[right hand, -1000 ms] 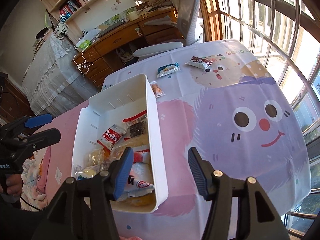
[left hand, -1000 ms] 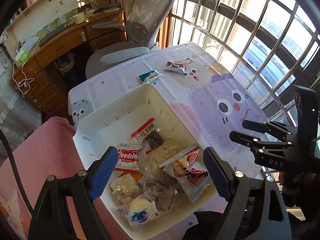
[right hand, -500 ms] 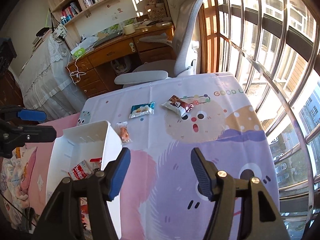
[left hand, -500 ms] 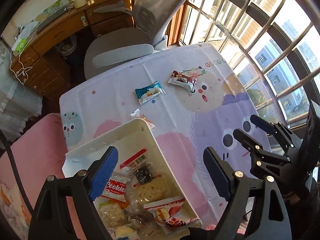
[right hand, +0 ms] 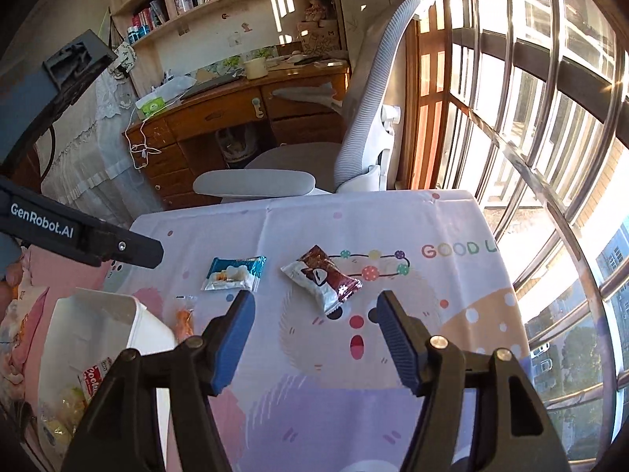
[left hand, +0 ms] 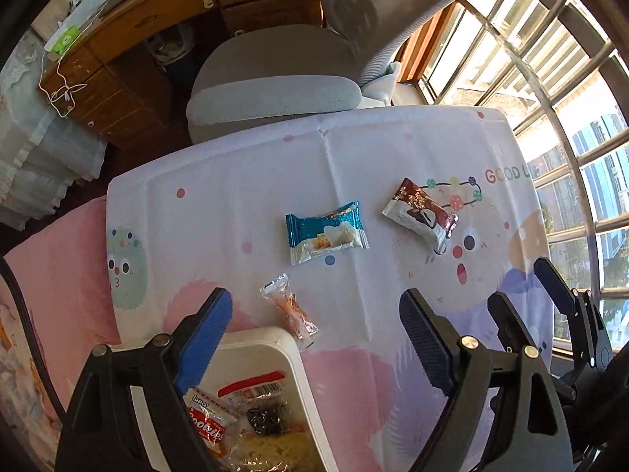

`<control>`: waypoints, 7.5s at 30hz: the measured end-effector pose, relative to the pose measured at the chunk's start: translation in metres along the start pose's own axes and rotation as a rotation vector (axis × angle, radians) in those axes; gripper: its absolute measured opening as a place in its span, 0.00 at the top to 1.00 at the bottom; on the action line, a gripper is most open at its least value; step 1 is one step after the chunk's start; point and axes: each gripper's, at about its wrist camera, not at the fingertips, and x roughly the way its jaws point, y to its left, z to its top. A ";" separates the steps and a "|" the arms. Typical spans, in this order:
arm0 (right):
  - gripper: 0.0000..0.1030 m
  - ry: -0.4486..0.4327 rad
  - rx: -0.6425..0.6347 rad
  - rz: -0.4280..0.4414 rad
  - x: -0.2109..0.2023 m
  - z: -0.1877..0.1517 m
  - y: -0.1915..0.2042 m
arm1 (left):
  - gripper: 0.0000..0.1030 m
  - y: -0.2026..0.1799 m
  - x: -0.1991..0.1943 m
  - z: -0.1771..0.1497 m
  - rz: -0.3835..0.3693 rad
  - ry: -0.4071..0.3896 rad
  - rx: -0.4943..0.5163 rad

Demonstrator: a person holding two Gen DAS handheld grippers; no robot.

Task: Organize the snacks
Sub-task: 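Move both grippers toward the blue wafer and brown chocolate packs, then grasp the blue wafer pack with the left gripper while the right gripper grasps the brown chocolate pack, then carry the wafer pack with the left gripper while the right gripper carries the chocolate pack to the tray, then open both grippers to drop the wafer and chocolate packs into the tray, then move the left gripper toward the small orange stick pack on the table, then grasp the small orange stick pack with the left gripper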

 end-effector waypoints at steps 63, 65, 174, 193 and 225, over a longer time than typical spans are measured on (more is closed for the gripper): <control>0.56 0.108 -0.197 0.077 0.110 -0.022 -0.009 | 0.61 0.008 0.115 0.018 -0.050 -0.036 -0.200; 0.56 0.120 -0.182 0.082 0.104 -0.025 -0.009 | 0.61 0.011 0.110 0.015 -0.058 -0.042 -0.202; 0.38 0.257 0.171 0.003 -0.079 -0.119 0.108 | 0.17 0.049 -0.083 -0.112 -0.075 -0.084 0.426; 0.37 0.311 0.086 -0.112 -0.005 -0.112 0.069 | 0.17 -0.003 0.065 -0.029 0.028 0.181 0.597; 0.37 0.341 0.149 -0.085 0.009 -0.125 0.058 | 0.35 -0.006 0.142 -0.021 0.072 0.311 0.585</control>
